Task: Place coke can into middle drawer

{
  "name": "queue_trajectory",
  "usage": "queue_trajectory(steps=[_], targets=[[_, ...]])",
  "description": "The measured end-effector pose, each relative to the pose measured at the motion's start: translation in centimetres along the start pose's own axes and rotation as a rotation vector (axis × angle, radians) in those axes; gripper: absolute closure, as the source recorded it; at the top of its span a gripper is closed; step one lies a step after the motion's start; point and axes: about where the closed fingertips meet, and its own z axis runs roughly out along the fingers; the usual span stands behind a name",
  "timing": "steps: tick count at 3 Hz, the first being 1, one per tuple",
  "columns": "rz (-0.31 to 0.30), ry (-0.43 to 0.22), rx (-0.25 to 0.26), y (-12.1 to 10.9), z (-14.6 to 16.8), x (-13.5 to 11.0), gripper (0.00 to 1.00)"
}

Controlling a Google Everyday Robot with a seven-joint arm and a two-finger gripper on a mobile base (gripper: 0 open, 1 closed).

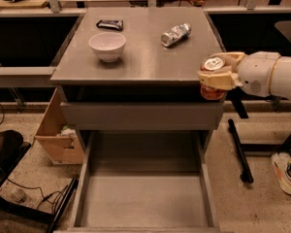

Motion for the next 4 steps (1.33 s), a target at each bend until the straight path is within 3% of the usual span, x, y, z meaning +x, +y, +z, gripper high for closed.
queue_trajectory(steps=[1, 2, 3, 4], targets=[[0.0, 0.0, 0.0, 0.0, 0.1, 0.0, 1.0], [0.025, -0.026, -0.04, 2.9, 2.5, 1.7, 1.0], [0.078, -0.048, -0.05, 7.6, 4.5, 4.9, 1.0], [0.112, -0.063, -0.076, 12.4, 7.8, 9.5, 1.0]])
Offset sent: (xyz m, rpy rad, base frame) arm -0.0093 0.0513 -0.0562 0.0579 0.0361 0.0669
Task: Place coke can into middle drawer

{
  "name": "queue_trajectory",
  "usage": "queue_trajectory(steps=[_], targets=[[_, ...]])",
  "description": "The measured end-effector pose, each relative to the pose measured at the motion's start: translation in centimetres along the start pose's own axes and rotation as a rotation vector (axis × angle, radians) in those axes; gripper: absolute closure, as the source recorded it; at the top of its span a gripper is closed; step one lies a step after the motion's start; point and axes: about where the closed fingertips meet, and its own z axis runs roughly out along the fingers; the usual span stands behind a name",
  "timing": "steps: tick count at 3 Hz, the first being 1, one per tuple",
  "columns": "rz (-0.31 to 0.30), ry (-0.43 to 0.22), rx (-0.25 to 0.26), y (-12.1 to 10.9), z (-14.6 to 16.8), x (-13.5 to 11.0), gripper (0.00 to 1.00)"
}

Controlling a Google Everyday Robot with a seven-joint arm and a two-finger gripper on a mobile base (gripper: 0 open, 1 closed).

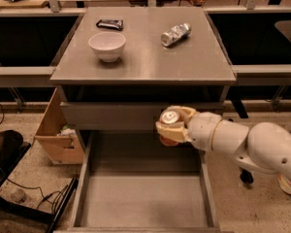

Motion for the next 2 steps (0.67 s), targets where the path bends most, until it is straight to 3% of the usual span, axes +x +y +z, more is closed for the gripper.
queue_trajectory(steps=[2], targets=[[0.005, -0.005, -0.079, 3.5, 6.0, 8.8, 1.0]])
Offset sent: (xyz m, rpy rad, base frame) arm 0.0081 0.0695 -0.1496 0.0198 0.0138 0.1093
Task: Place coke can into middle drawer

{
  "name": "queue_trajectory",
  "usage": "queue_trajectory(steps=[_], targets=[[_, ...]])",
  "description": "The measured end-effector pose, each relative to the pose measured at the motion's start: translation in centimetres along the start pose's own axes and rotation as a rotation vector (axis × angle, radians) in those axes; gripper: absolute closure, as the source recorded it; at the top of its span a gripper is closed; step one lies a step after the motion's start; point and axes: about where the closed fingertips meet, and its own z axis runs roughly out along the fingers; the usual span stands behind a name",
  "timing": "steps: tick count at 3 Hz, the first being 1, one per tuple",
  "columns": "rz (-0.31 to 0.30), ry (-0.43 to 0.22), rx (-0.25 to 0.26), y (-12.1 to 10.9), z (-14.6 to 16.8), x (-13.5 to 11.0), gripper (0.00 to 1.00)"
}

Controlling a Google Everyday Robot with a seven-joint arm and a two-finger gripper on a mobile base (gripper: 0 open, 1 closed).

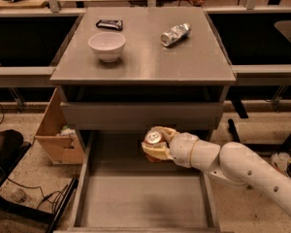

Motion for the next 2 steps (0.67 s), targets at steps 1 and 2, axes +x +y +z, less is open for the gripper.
queue_trajectory(steps=[1, 2], targets=[[-0.007, 0.002, -0.004, 0.1, 0.2, -0.1, 1.0], [-0.014, 0.016, -0.052, 0.5, 2.5, 1.9, 1.0]])
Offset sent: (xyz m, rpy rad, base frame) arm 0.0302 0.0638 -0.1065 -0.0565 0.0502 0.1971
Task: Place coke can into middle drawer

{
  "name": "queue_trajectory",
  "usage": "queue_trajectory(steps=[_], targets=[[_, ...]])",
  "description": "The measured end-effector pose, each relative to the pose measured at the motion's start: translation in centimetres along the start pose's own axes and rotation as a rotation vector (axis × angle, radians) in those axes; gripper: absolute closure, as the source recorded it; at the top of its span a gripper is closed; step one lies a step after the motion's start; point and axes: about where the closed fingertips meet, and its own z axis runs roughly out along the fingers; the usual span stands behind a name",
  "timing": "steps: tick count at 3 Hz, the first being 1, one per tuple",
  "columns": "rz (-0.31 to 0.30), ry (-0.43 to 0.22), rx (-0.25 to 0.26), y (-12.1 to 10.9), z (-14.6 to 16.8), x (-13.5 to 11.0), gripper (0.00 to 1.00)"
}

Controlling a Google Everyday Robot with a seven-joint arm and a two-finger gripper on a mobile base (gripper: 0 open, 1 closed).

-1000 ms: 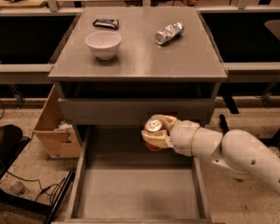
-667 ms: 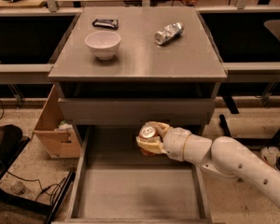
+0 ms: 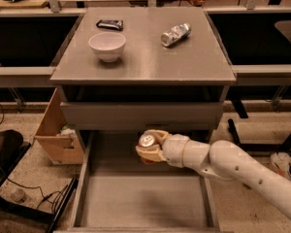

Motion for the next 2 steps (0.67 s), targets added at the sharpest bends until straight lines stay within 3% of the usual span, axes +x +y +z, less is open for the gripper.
queue_trajectory(steps=[2], targets=[[-0.044, 0.03, -0.225, 2.1, 8.4, 7.9, 1.0]])
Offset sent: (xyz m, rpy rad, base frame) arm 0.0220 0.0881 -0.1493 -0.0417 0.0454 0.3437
